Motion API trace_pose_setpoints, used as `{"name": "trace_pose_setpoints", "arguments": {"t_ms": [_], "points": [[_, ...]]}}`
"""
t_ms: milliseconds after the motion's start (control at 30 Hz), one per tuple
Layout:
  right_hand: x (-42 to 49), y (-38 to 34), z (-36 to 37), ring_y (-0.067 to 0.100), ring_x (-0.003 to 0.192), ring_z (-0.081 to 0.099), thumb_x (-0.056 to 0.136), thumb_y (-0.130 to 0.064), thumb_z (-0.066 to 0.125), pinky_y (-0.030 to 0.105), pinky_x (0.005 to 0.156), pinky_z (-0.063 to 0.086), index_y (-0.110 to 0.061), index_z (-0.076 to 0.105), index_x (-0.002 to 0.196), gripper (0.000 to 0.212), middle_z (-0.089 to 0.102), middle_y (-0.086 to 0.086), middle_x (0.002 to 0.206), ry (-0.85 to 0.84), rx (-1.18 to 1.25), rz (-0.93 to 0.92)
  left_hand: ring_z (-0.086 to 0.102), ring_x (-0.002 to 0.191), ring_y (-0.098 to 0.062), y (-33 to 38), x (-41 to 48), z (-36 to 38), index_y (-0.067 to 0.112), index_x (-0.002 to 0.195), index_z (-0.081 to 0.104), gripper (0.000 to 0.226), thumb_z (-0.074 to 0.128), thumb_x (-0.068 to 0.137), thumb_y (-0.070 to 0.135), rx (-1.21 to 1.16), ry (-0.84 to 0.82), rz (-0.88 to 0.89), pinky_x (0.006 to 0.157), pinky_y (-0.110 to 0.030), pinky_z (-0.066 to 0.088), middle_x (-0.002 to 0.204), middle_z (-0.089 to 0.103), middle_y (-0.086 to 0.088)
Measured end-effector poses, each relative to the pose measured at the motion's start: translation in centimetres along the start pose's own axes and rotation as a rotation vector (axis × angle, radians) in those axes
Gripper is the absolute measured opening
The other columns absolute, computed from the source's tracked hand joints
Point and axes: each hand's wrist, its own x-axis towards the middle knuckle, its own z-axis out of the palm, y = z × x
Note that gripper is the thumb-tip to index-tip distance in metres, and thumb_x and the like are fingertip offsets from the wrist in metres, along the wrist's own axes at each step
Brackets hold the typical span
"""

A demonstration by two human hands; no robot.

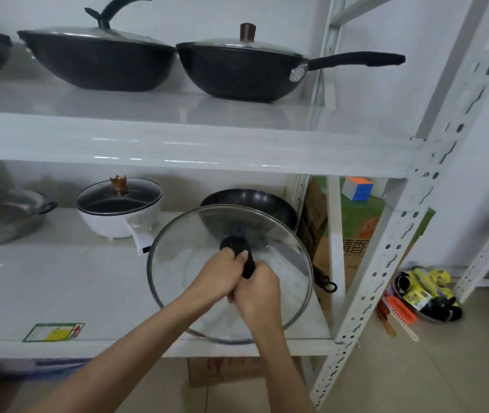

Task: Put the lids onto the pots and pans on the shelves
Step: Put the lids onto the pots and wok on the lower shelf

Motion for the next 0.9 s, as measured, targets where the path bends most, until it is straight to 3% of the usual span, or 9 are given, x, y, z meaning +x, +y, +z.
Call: {"name": "trace_pose_setpoints", "arguments": {"t_ms": [100, 233, 333, 533, 633, 700, 767, 800, 900], "points": [[4.3, -1.2, 0.6, 0.028, 0.092, 0.067, 0.094, -0.011, 0.050, 0.028, 0.062, 0.047, 0.003, 0.062, 0.103, 0.021, 0.071, 0.015, 0.101, 0.028, -0.021, -0.029, 0.062, 0.086, -0.030, 0.7, 4.8, 0.0, 0.006, 0.083, 0.061, 0.035, 0.040, 0.100, 0.028, -0.009, 0.055, 0.011, 0.076, -0.039, 0.047, 0.083, 0.065, -0.012], [10.3, -2.0, 1.4, 0.030, 0.102, 0.064, 0.095, -0.012, 0.049, 0.026, 0.065, 0.041, 0.003, 0.062, 0.103, 0.021, 0.068, 0.015, 0.106, 0.064, -0.040, -0.026, 0.064, 0.103, -0.034, 1.2, 11.7, 0.4, -0.003, 0.110, 0.062, 0.038, 0.043, 0.099, 0.027, -0.055, 0.088, -0.019, 0.080, -0.036, 0.046, 0.106, 0.068, -0.020], [14.6, -1.8, 2.4, 0.028, 0.103, 0.063, 0.094, -0.011, 0.052, 0.025, 0.067, 0.038, -0.002, 0.060, 0.098, 0.013, 0.064, 0.012, 0.096, 0.066, -0.028, 0.015, 0.064, 0.105, -0.036, 1.3, 16.0, 0.6, -0.006, 0.112, 0.063, 0.040, 0.043, 0.099, 0.027, -0.028, 0.070, -0.015, 0.082, -0.034, 0.048, 0.112, 0.068, -0.023], [21.1, -1.3, 3.8, 0.029, 0.099, 0.069, 0.085, -0.019, 0.066, 0.021, 0.062, 0.042, 0.001, 0.067, 0.101, 0.025, 0.073, 0.013, 0.095, 0.016, -0.162, -0.080, 0.062, 0.112, -0.037, 1.1, 22.9, 1.5, -0.008, 0.119, 0.059, 0.039, 0.043, 0.100, 0.022, -0.103, 0.057, -0.016, 0.087, -0.037, 0.049, 0.118, 0.065, -0.027], [23.1, -0.9, 4.0, 0.028, 0.100, 0.069, 0.084, -0.023, 0.069, 0.018, 0.062, 0.044, -0.006, 0.065, 0.077, 0.019, 0.067, 0.009, 0.077, -0.010, -0.192, -0.100, 0.061, 0.112, -0.039, 0.7, 25.1, 2.1, -0.008, 0.120, 0.058, 0.038, 0.042, 0.100, 0.020, -0.117, 0.050, -0.040, 0.097, -0.042, 0.048, 0.109, 0.065, -0.025], [24.4, -0.6, 4.2, 0.028, 0.101, 0.069, 0.083, -0.022, 0.070, 0.025, 0.070, 0.049, -0.015, 0.053, 0.059, 0.030, 0.068, 0.013, 0.084, -0.010, -0.189, -0.062, 0.061, 0.099, -0.035, 0.8, 26.2, 2.4, -0.004, 0.116, 0.059, 0.034, 0.041, 0.100, 0.020, -0.116, 0.045, -0.044, 0.089, -0.042, 0.048, 0.106, 0.062, -0.023], [25.2, -0.7, 4.3, 0.028, 0.105, 0.068, 0.084, -0.021, 0.070, 0.028, 0.081, 0.052, -0.005, 0.067, 0.078, 0.018, 0.073, 0.017, 0.102, 0.005, -0.143, -0.049, 0.057, 0.081, -0.028, 1.1, 27.2, 2.5, -0.001, 0.104, 0.062, 0.029, 0.040, 0.100, 0.018, -0.129, 0.030, -0.063, 0.082, -0.040, 0.047, 0.097, 0.058, -0.018], [25.9, -0.7, 4.4, 0.029, 0.107, 0.067, 0.085, -0.021, 0.069, 0.030, 0.086, 0.052, 0.000, 0.069, 0.095, 0.024, 0.072, 0.017, 0.108, 0.018, -0.135, -0.017, 0.056, 0.077, -0.026, 1.3, 27.9, 2.6, -0.003, 0.105, 0.062, 0.030, 0.041, 0.100, 0.017, -0.142, 0.029, -0.055, 0.081, -0.042, 0.049, 0.094, 0.058, -0.017], [27.5, -0.2, 4.9, 0.032, 0.111, 0.065, 0.089, -0.016, 0.059, 0.038, 0.097, 0.053, 0.003, 0.063, 0.111, 0.030, 0.068, 0.020, 0.116, 0.032, 0.040, 0.042, 0.055, 0.070, -0.024, 1.8, 28.4, 2.8, -0.006, 0.113, 0.061, 0.032, 0.042, 0.099, 0.015, -0.134, 0.018, -0.050, 0.077, -0.040, 0.049, 0.095, 0.060, -0.020]]}}
